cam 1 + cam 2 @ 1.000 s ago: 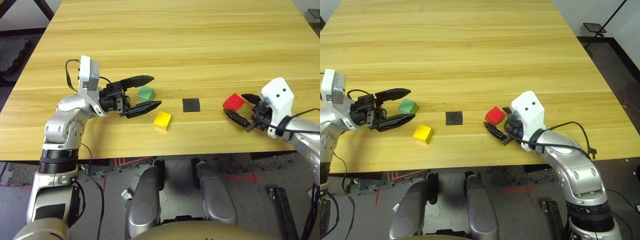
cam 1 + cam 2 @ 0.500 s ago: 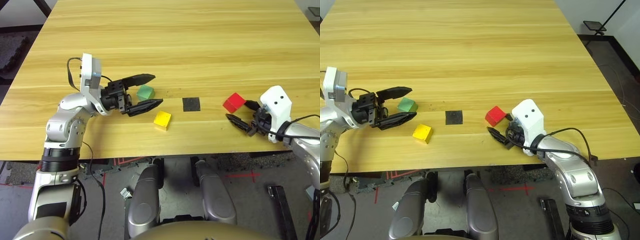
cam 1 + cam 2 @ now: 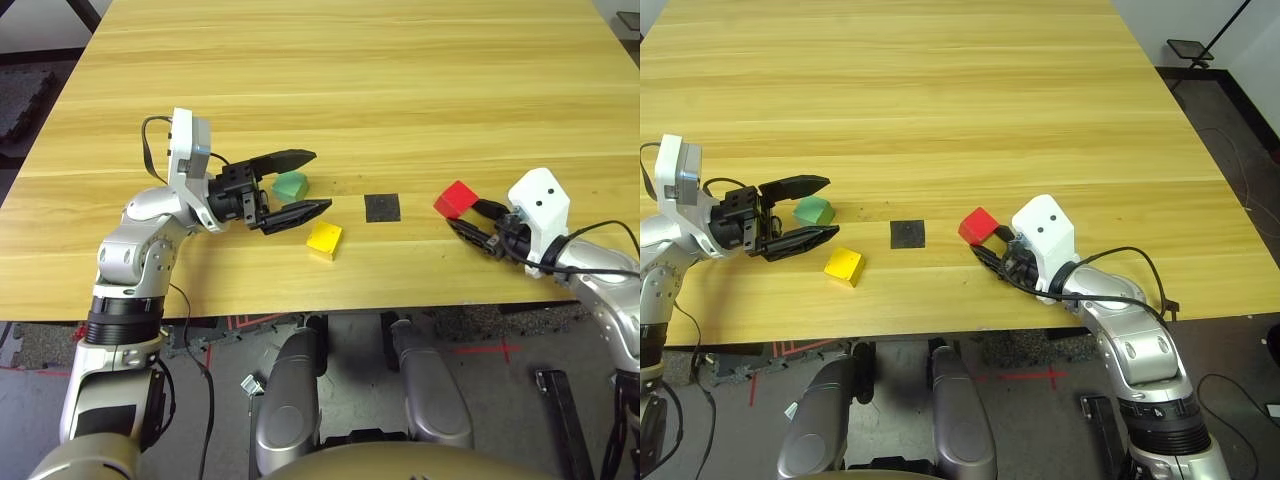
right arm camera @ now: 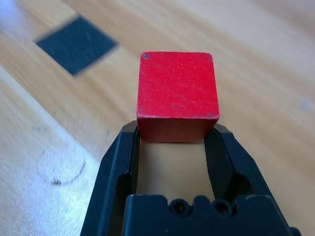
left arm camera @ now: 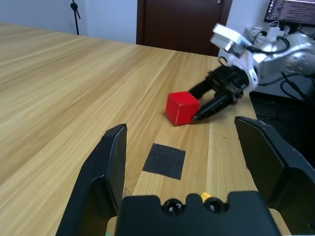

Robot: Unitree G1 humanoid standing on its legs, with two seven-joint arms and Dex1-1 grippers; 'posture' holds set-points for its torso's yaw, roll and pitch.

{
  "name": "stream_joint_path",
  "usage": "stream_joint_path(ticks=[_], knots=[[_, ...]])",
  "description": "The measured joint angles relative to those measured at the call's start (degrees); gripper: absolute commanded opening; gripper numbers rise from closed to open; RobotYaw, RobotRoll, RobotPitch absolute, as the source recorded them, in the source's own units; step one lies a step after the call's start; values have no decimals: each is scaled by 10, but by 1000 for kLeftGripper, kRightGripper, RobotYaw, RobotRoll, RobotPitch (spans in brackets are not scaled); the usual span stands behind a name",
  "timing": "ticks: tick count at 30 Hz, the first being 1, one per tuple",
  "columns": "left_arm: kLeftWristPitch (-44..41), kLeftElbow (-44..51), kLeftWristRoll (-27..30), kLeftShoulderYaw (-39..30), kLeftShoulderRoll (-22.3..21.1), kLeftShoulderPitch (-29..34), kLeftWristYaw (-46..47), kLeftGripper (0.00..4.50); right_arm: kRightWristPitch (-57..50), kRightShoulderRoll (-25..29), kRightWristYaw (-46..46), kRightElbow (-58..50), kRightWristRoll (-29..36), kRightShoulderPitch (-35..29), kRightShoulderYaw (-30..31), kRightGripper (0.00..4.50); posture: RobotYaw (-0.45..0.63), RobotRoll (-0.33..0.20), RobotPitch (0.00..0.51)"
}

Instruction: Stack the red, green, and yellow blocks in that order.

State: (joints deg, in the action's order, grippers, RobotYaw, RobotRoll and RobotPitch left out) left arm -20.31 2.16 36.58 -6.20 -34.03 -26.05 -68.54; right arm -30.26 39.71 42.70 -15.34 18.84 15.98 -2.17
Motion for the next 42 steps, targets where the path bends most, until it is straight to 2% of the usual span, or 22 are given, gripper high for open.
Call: stream_joint_path(ticks=[5, 10, 16, 20, 25, 35, 42], knots=[[0, -5, -1, 1, 2, -5, 0, 4500, 18, 35, 106, 50, 26, 96, 8, 2021, 214, 3, 274], [1, -6, -1, 3, 7, -7, 4, 4500, 49, 70, 245, 123, 24, 148, 65, 2021, 238, 5, 270], [1, 1, -1, 3, 7, -3, 10, 4500, 120, 56, 337, 221, -9, 213, 118, 2021, 280, 17, 262], [1, 13, -1, 2, 7, 3, 17, 4500, 186, 13, 361, 310, -50, 273, 147, 2021, 307, 26, 260], [-2, 35, 0, 0, 5, 18, 29, 4500, 235, -34, 381, 371, -74, 309, 162, 2021, 345, 40, 252], [-9, 56, 1, -7, -2, 37, 46, 4500, 277, -67, 392, 407, -98, 313, 173, 2021, 361, 44, 252], [-11, 63, 2, -7, -2, 37, 50, 4500, 320, -85, 369, 443, -139, 313, 176, 2021, 368, 50, 258]])
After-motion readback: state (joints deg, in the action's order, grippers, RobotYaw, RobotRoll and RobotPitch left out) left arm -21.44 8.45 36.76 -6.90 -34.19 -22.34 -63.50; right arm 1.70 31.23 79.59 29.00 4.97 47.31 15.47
